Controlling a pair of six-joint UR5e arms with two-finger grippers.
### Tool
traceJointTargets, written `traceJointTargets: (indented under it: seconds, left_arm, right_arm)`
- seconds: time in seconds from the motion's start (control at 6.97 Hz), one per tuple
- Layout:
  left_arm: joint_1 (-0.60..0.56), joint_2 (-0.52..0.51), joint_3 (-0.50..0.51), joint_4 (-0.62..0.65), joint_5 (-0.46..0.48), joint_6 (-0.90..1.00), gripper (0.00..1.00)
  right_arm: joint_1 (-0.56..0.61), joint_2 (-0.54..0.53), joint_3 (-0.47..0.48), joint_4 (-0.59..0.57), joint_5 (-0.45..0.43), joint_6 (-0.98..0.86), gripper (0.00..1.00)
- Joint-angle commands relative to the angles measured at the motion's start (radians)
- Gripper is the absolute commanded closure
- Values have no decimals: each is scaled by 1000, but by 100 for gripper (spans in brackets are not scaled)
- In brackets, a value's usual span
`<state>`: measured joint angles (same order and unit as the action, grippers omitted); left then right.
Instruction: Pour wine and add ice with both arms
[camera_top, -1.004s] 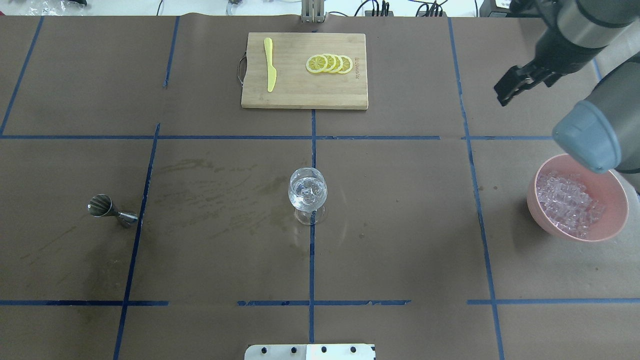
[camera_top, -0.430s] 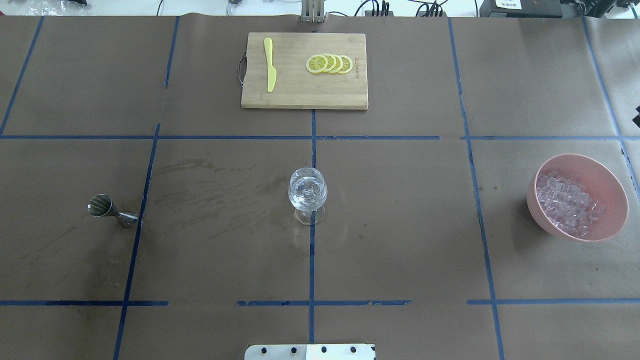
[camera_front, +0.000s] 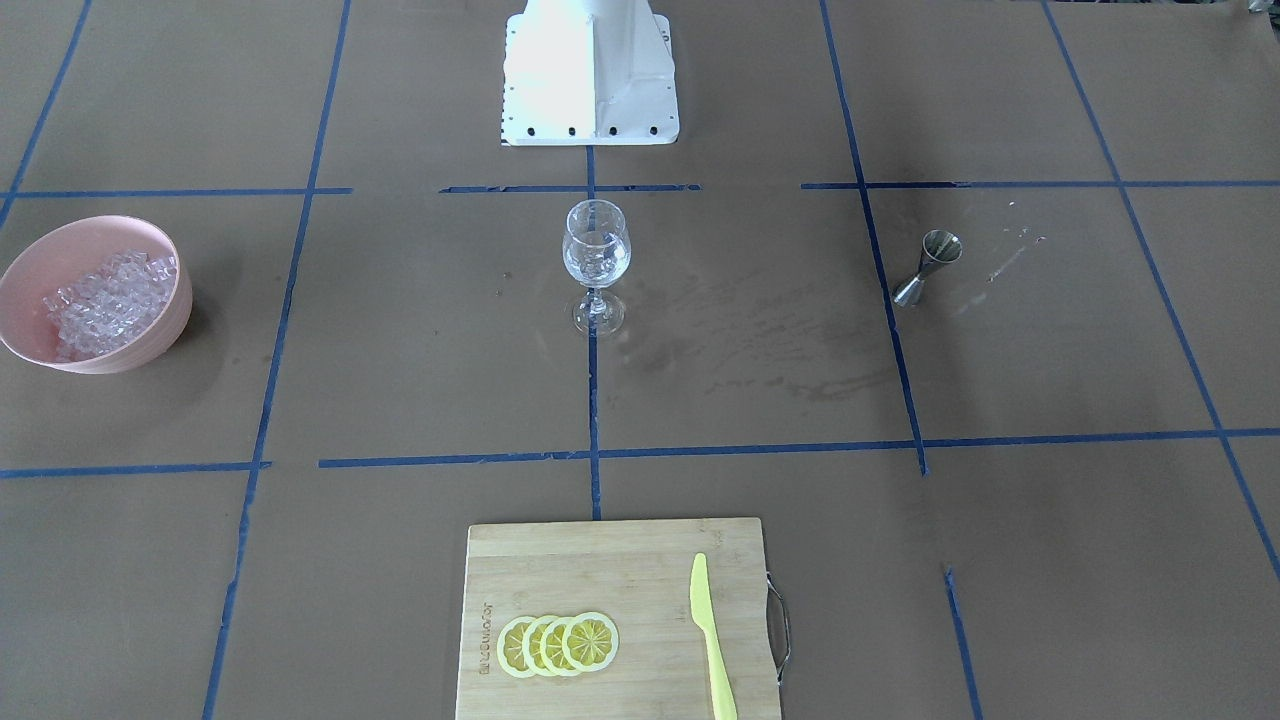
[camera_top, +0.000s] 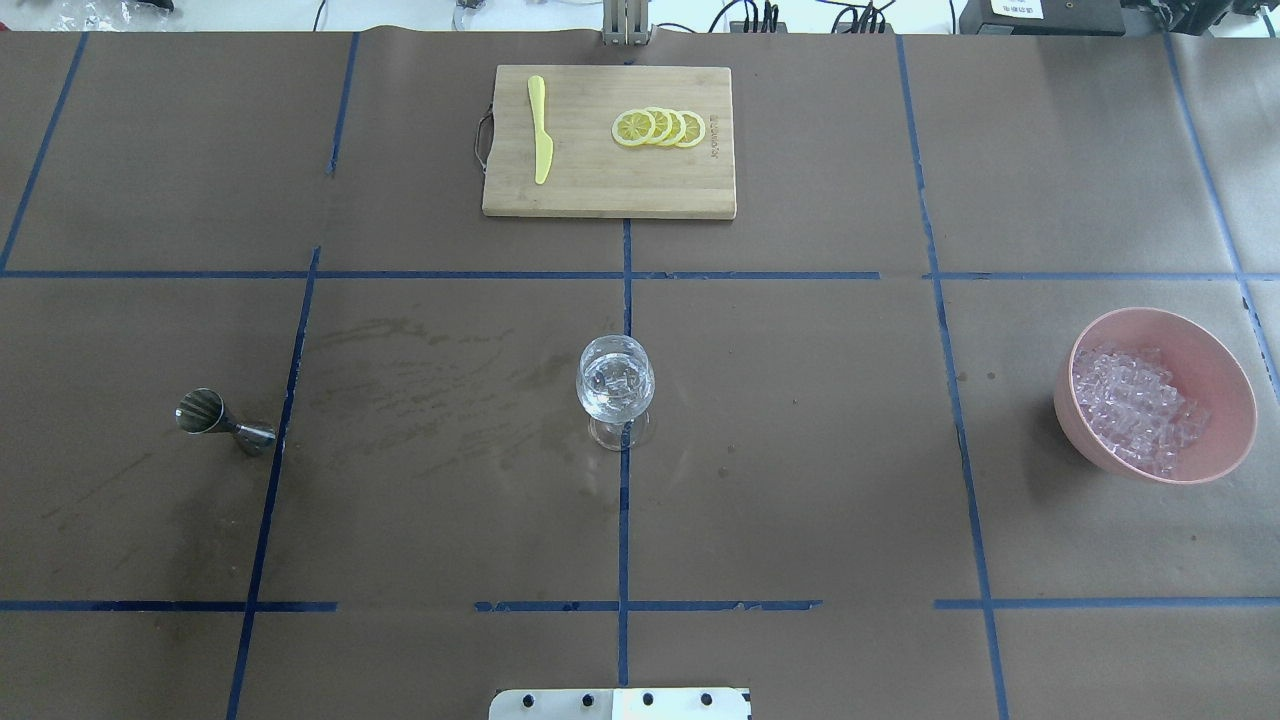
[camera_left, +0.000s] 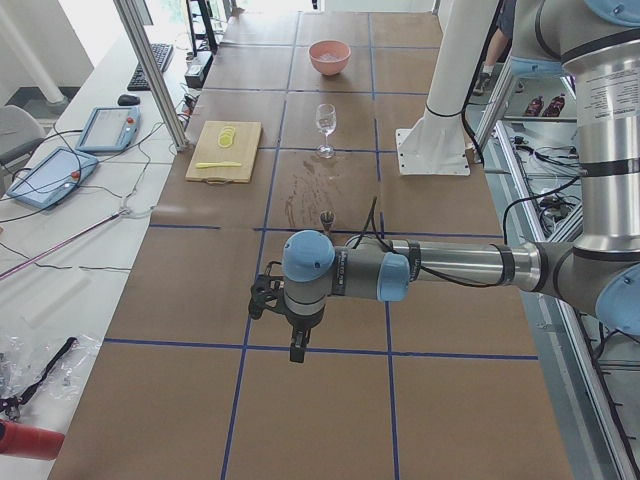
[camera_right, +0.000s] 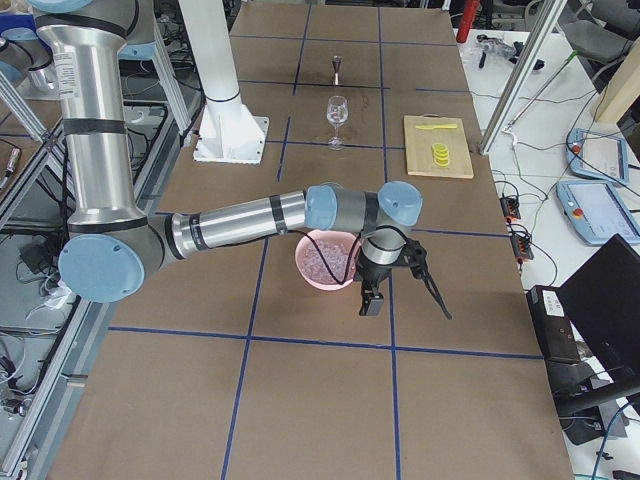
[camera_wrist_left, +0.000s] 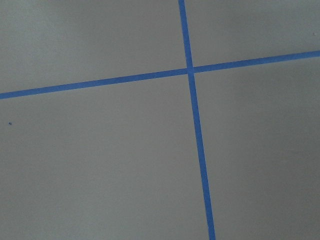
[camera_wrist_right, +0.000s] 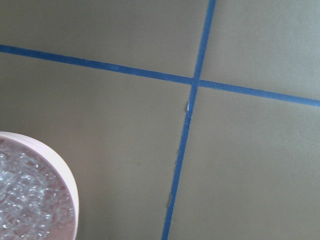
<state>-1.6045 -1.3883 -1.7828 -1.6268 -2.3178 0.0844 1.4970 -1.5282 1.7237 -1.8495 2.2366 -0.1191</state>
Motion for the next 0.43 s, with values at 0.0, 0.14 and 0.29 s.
traceJointTargets:
  seconds: [0.0, 0.14, 0.29]
  left_arm:
    - [0, 14, -1, -1, -8, 0, 0]
    - [0, 14, -1, -1, -9, 2, 0]
    - [0, 14, -3, -1, -9, 2, 0]
  right_arm:
    - [58, -91, -21, 107, 44, -2, 0]
    - [68, -110, -18, 145, 46, 1, 0]
    - [68, -112, -9, 145, 46, 12, 0]
